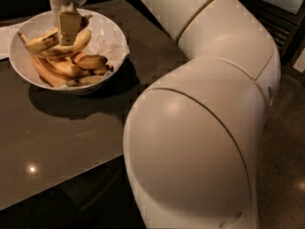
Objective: Pick banana from white bowl
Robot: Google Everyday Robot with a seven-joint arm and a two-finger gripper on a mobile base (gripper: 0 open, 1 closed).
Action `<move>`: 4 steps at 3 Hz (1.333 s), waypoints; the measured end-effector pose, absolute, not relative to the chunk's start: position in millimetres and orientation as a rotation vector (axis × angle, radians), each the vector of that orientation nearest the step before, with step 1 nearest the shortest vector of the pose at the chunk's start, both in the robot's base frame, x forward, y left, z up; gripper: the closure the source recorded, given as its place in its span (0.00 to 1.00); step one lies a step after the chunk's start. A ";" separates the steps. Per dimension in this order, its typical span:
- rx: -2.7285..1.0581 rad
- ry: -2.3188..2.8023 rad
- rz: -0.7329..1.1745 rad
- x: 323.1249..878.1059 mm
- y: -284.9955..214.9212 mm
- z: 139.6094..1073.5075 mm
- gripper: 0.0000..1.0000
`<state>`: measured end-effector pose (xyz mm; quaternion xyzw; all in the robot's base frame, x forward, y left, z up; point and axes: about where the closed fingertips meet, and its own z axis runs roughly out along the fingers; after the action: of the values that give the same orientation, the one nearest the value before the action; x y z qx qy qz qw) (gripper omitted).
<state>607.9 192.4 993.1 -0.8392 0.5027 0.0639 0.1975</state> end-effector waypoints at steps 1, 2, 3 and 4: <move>-2.329 1.398 0.175 612.0 198.4 993.5 1.00; -2.324 1.415 0.207 601.6 204.9 1003.8 1.00; -2.317 1.368 0.210 576.5 227.4 1036.3 1.00; -2.290 1.358 0.207 581.5 234.0 1037.8 1.00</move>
Offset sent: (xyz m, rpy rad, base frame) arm -0.0298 0.0050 0.0252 -0.0220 0.0858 -0.0117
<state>581.5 234.0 1037.8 -0.8339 0.4944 0.0754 0.2337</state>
